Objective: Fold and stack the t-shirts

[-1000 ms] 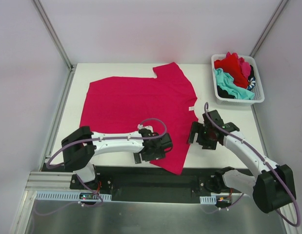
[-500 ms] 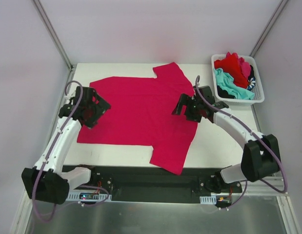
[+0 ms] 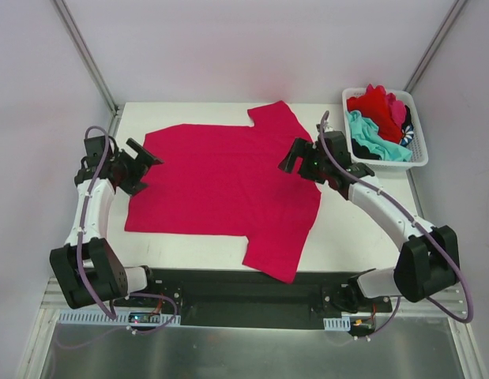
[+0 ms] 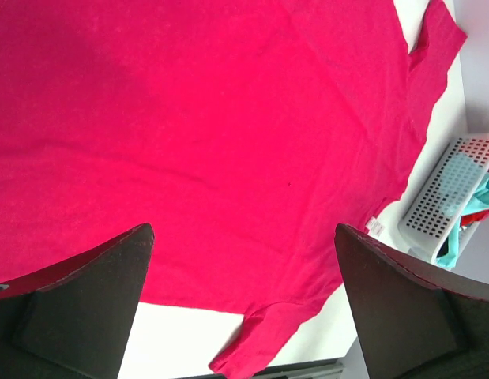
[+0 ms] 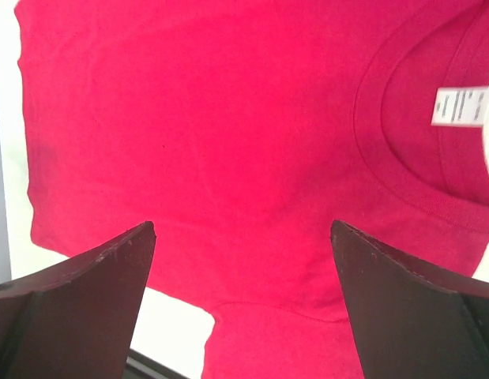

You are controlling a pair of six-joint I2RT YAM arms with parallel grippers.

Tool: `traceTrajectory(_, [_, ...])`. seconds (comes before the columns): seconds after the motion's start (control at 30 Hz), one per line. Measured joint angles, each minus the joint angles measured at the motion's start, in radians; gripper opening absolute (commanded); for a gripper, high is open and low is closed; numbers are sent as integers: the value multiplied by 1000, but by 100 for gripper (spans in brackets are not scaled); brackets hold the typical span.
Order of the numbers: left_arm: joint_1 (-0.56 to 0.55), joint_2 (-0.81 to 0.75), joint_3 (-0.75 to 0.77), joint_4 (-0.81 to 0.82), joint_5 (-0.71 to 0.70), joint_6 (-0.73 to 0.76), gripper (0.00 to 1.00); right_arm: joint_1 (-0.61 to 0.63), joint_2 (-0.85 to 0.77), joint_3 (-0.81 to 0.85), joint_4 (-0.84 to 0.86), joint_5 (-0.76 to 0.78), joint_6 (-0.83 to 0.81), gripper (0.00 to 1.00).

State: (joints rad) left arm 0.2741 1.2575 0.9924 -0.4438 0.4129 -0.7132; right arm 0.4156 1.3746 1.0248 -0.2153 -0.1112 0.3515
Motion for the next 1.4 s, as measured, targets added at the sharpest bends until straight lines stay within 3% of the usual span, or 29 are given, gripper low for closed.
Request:
traceTrajectory(0.17, [0,41,16,21,-10,28,99,8,31,103,-13,47,-101,96])
traceTrajectory(0.33, [-1,163,168,29,-43,115,99,8,142,298,-6,124,-192,96])
traceTrajectory(0.57, [-20,370,394,52,-82,244,99,-50,352,457,106,6,-96,96])
traceTrajectory(0.77, [-26,574,532,42,-84,278,99,-87,559,469,184,-112,-64,96])
traceTrajectory(1.0, [-26,756,699,45,-32,299,99,-85,636,523,126,-85,-82,96])
traceTrajectory(1.4, [-43,916,725,41,-10,299,99,-96,768,604,52,-37,-99,96])
